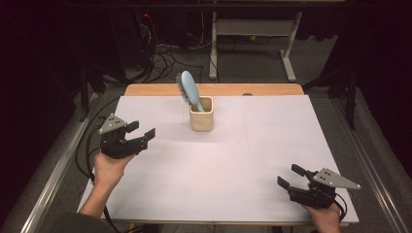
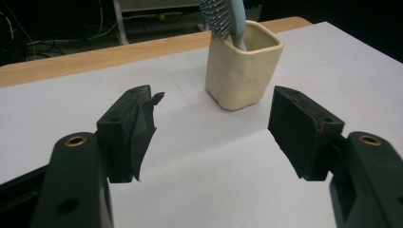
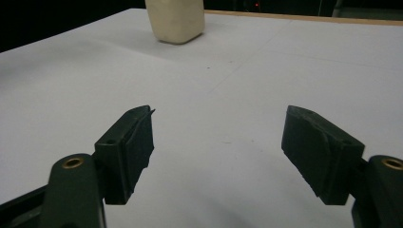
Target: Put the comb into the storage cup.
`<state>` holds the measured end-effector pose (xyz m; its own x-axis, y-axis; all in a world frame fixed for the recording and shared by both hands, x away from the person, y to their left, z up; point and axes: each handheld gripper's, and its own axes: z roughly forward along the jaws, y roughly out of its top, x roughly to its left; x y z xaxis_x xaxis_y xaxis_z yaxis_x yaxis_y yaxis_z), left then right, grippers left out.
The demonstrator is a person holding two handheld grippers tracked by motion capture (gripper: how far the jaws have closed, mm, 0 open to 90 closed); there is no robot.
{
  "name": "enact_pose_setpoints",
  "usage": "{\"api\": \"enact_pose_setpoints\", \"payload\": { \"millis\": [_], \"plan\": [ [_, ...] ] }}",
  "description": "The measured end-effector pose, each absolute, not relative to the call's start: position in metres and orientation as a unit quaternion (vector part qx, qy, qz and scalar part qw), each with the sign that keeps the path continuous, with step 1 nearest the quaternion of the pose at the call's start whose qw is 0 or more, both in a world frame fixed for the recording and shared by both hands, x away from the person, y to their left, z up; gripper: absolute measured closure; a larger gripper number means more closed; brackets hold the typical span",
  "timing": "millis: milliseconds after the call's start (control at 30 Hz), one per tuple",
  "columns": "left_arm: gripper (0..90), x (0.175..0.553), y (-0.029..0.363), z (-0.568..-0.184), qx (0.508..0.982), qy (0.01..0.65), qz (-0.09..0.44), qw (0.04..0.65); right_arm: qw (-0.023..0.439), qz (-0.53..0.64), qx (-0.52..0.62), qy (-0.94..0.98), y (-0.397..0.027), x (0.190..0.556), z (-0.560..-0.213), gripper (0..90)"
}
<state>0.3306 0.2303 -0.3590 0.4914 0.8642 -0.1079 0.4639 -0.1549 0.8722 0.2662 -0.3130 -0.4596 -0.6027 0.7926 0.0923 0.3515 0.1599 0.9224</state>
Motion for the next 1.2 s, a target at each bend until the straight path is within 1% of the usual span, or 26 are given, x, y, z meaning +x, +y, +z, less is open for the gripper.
{"api": "enact_pose_setpoints", "payload": {
  "millis": [933, 1200],
  "plan": [
    [30.9, 0.306, 0.237, -0.37, 0.726, 0.443, 0.226, 0.474, 0.216, 0.518, 0.389, 0.731, -0.312, 0.265, -0.459, 26.7],
    [30.6, 0.302, 0.242, -0.375, 0.722, 0.448, 0.232, 0.474, 0.215, 0.518, 0.39, 0.73, -0.313, 0.266, -0.459, 26.7]
  ]
}}
